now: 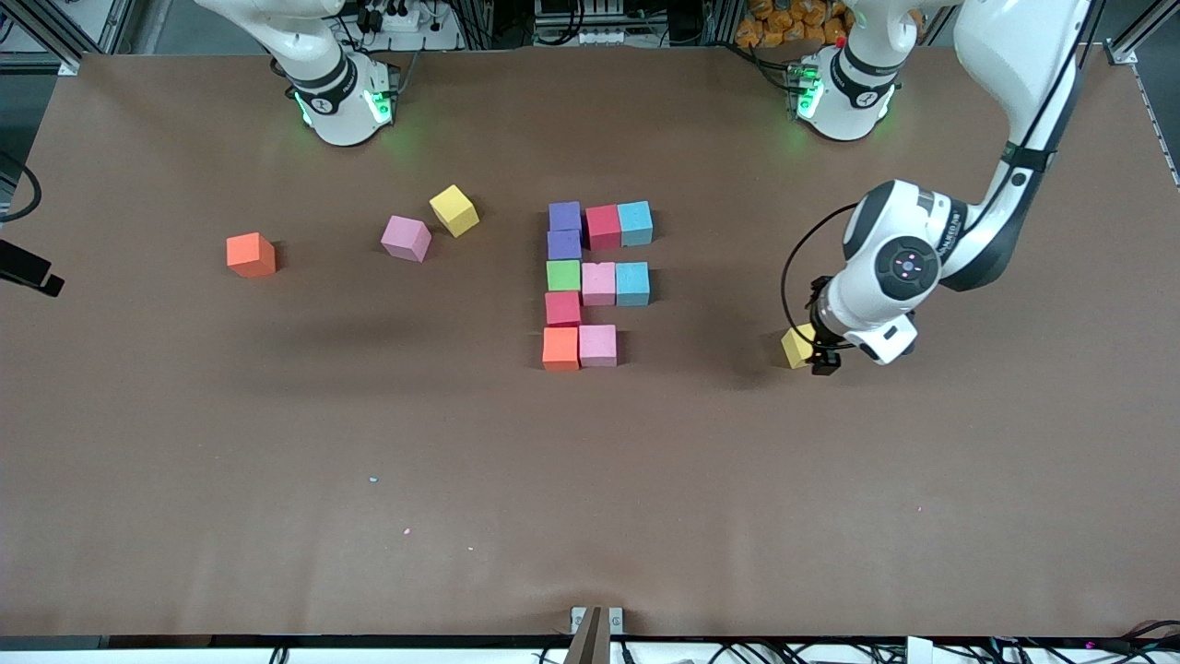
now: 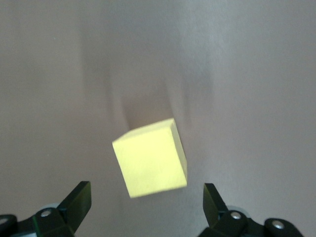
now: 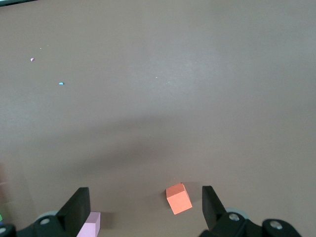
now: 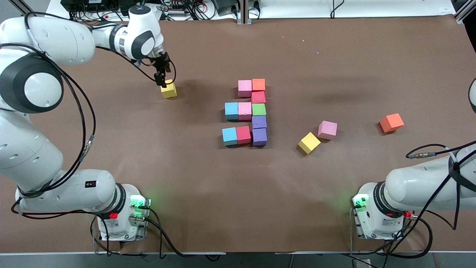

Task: Arrange 11 blocks into digit 3
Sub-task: 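Grasp the yellow block with the left gripper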

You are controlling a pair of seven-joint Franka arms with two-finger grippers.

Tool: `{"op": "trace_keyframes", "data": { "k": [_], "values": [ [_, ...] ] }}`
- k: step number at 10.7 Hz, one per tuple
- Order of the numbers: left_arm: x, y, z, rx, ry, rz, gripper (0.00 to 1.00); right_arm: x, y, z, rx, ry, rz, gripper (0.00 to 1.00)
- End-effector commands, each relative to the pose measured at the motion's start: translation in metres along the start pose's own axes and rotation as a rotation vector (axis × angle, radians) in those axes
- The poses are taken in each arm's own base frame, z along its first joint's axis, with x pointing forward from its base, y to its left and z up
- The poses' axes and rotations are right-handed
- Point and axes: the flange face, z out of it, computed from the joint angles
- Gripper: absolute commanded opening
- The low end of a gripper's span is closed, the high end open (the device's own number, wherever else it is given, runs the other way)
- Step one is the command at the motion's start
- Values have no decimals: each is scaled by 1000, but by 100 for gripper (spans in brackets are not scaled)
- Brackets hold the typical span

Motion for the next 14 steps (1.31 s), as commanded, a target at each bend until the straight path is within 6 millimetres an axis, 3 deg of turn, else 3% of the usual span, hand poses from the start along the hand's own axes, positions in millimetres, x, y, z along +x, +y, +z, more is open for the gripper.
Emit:
{"op": "trace_keyframes", "data": {
  "k": [1,8,10,11,12,13,14],
  "values": [
    [1,-5,8,13,-20,-60,100,-3,5,-7,-7,1,3,100],
    [2,-8,50,28,3,-39,100,-3,9,-7,13,2,18,100],
    [2,-8,60,41,-3,-40,100,-4,2,-12,99,4,27,100],
    [2,-9,66,51,-3,-36,90,-6,-1,-10,102,-19,23,100],
    [0,-9,72,42,26,5,55,-8,-3,-9,101,-39,19,100],
    [-5,-6,67,23,38,24,29,-9,-4,-8,97,-43,16,100],
    [-9,-1,58,4,33,13,11,-11,-2,-6,89,-66,11,100]
  ]
}}
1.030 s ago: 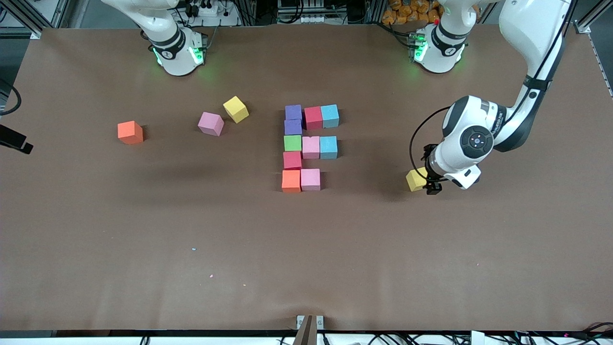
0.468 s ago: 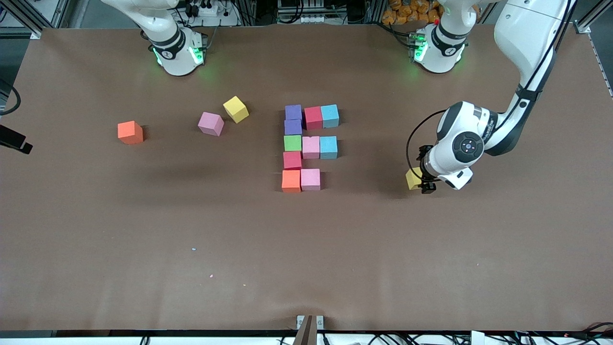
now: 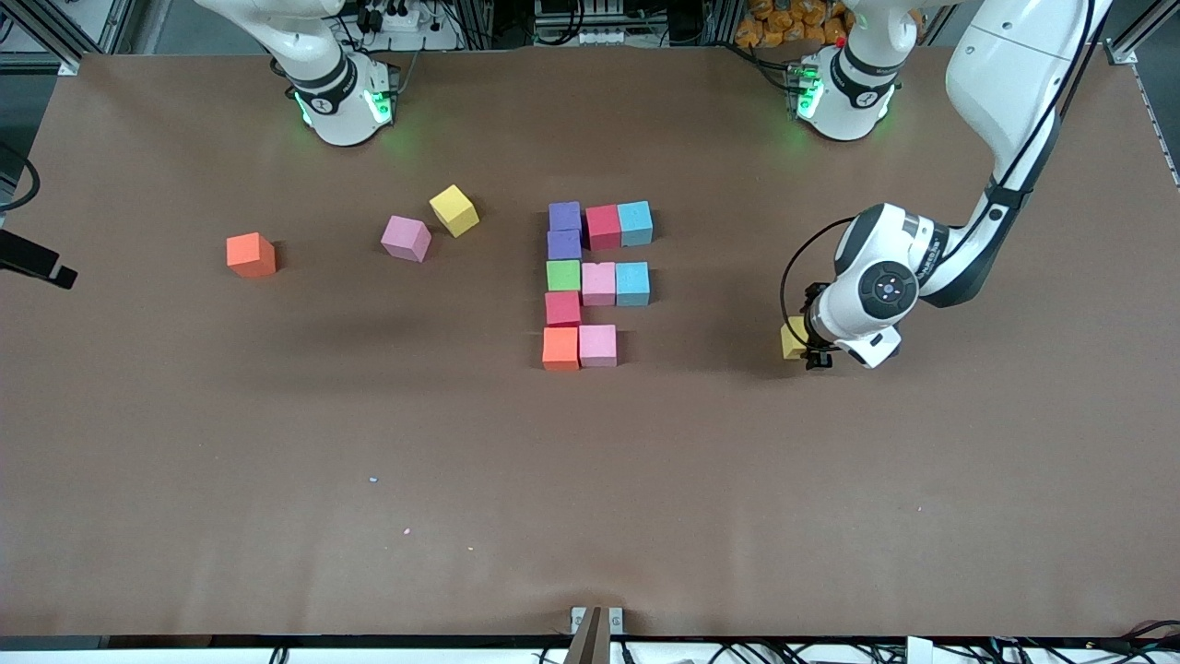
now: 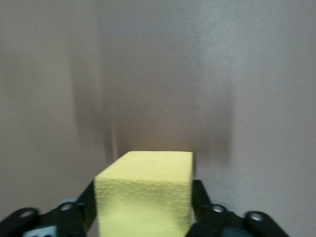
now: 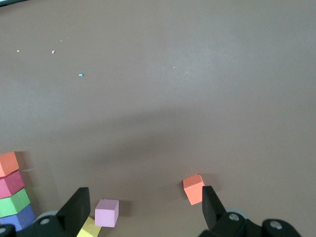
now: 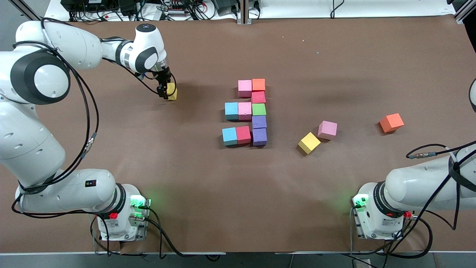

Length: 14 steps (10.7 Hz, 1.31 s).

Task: Arrange 11 blocks into digit 3
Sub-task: 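Grasp the yellow block with the left gripper, then carry the yellow block to the cluster with the left gripper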

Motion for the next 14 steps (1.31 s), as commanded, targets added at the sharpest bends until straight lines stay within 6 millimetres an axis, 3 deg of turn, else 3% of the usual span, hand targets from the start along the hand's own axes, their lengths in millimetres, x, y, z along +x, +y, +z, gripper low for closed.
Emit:
{"op": "trace_keyframes", "data": {
  "k": [1,3,7,10,12,14],
  "values": [
    [-16,14,-24,-65,7,-23,4,-8,4,-3,7,-40,0,100],
    [-54,31,-42,-109,-25,-24,0,-8,3,-3,2,-42,1,100],
    [-154,58,-58,-122,-84,-115,0,-8,6,-3,-19,-42,-64,100],
    [-210,48,-65,-138,-113,-66,0,-7,12,-3,-21,-40,-44,100],
    [-254,37,-54,-128,-131,-35,0,-7,20,-3,-21,-40,-31,100],
    [-272,27,-47,-122,-127,-33,0,-7,22,-4,-20,-38,-27,100]
  ]
}}
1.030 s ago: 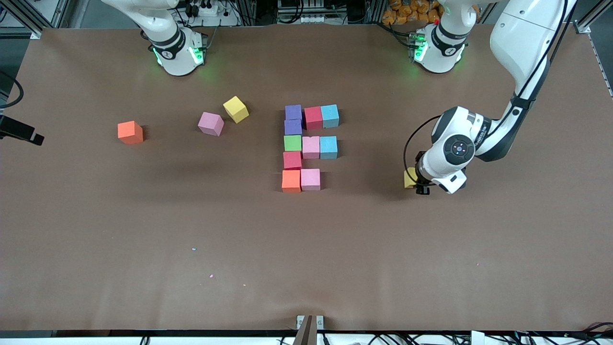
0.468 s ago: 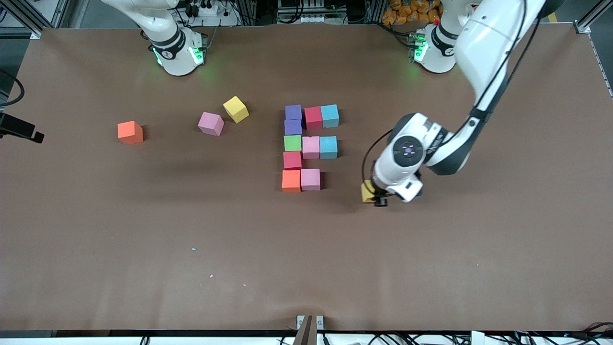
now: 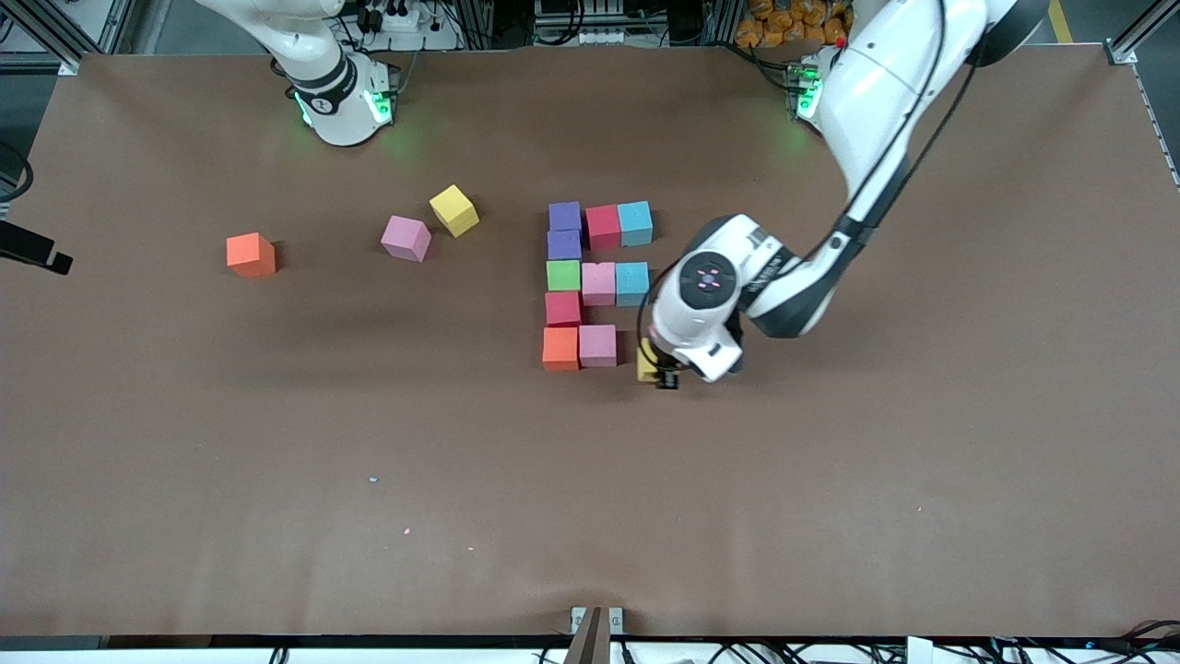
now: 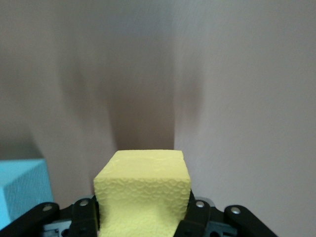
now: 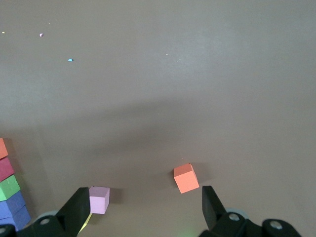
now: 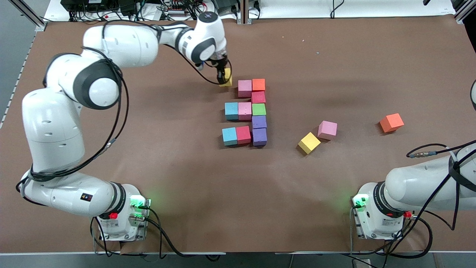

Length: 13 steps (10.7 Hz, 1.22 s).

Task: Arrange 11 blocks into digit 3
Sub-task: 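Carry the yellow block to the cluster with the left gripper, then place the yellow block beside the light pink block with the left gripper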

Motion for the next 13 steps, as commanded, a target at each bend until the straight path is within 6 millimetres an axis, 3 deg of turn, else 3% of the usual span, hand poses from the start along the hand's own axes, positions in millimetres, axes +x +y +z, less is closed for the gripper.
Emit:
{"op": "trace_keyframes", "data": {
  "k": [1,13],
  "values": [
    [-18,-4,5,14,3,-3,0,-3,3,-6,-6,2,-9,100],
    [-30,-30,37,49,87,-55,6,-3,5,-6,-5,2,-2,100]
  ]
}}
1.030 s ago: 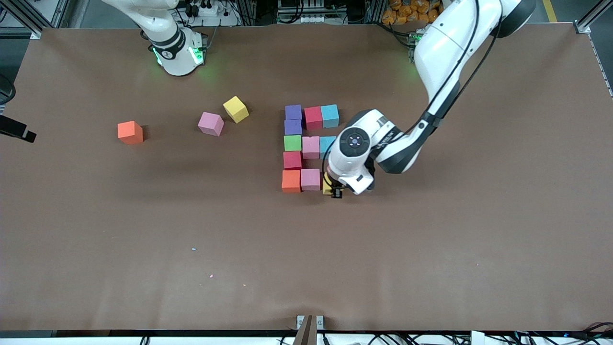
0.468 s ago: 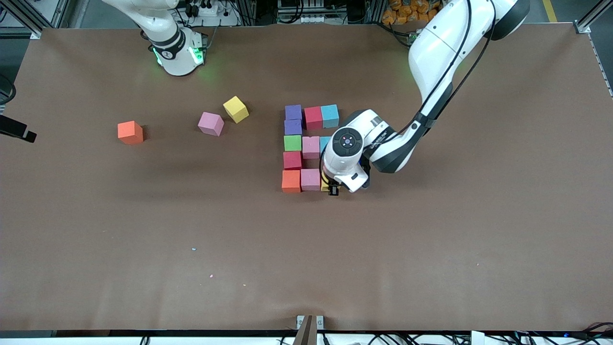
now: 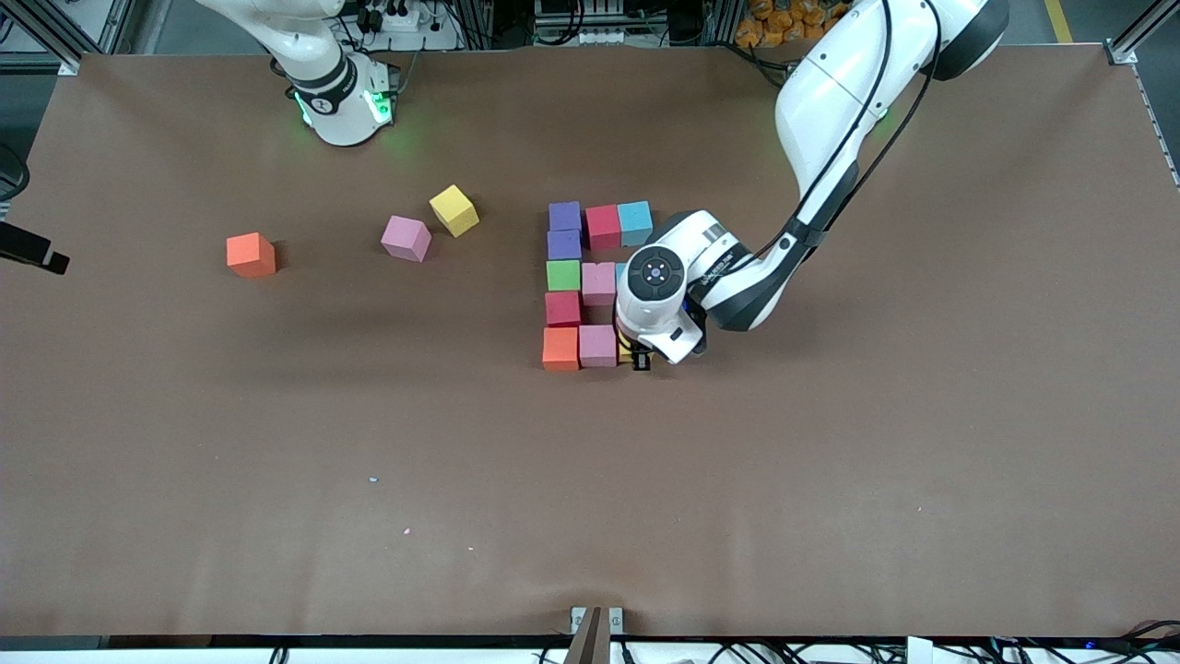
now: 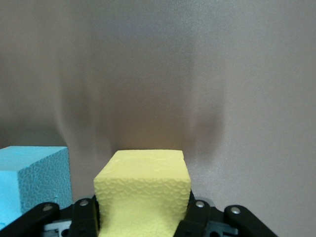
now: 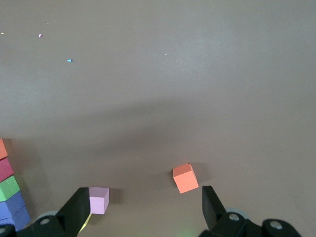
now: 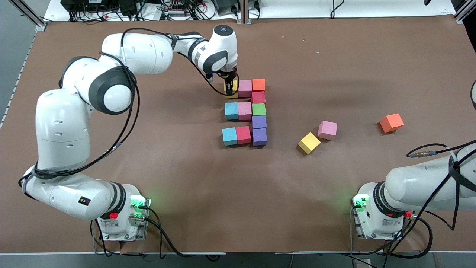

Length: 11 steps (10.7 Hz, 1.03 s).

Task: Arrange 11 blocks into digit 3
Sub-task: 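Place the yellow block beside the light pink block with the left gripper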

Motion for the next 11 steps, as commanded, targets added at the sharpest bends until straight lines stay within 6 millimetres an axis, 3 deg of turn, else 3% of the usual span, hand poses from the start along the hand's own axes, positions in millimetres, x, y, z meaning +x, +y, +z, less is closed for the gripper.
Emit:
{"op": "trace_keyframes", "data": {
  "k": [1,2,3,4,7,8,11],
  "values": [
    [-5,-2,-1,-5,22,-8,7,-3,4,-6,-3,3,-3,100],
    [-6,-3,-1,-6,23,-5,13,-3,4,-6,-5,1,-3,100],
    [-6,-3,-1,-7,25,2,65,-3,4,-6,-5,1,-3,100],
    [-5,-2,-1,-7,23,-4,100,-3,4,-6,-5,1,-3,100],
    [-5,-1,-16,-20,22,-7,100,-3,4,-6,-5,1,-3,100],
    [-3,0,-29,-22,34,-9,100,-3,4,-6,-5,1,-3,100],
    [-3,-8,-97,-61,49,1,100,-3,4,-6,-5,1,-3,100]
  ]
}}
